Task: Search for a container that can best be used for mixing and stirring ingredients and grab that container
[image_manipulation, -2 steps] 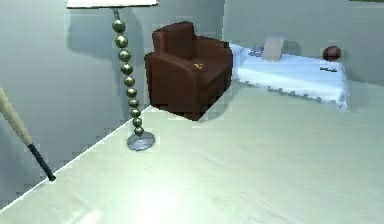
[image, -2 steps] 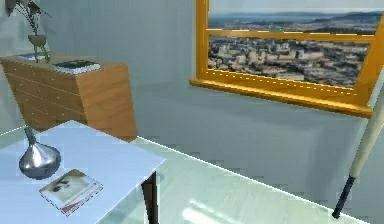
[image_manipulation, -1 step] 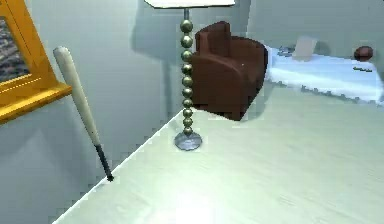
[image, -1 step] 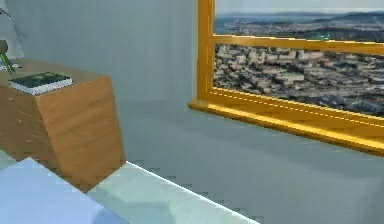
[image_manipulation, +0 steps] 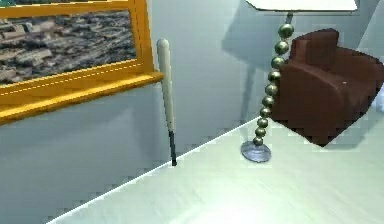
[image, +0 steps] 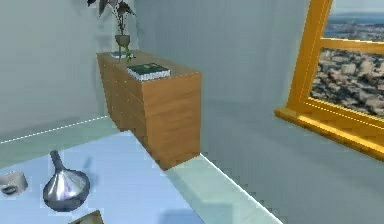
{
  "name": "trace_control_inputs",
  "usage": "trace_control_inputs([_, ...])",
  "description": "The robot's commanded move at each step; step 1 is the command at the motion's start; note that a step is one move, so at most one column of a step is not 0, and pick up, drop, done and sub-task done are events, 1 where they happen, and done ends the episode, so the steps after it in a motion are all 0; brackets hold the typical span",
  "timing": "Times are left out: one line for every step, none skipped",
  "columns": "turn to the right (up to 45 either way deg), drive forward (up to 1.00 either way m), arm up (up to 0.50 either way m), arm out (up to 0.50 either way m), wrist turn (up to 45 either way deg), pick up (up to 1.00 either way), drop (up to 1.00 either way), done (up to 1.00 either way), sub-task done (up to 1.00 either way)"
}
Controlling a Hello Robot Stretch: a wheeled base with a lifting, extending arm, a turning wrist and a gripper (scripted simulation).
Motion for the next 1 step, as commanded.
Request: trace_control_inputs([0.0, 0.15, 0.0, 0.0, 0.0, 0.0, 0.0, 0.0, 0.0])
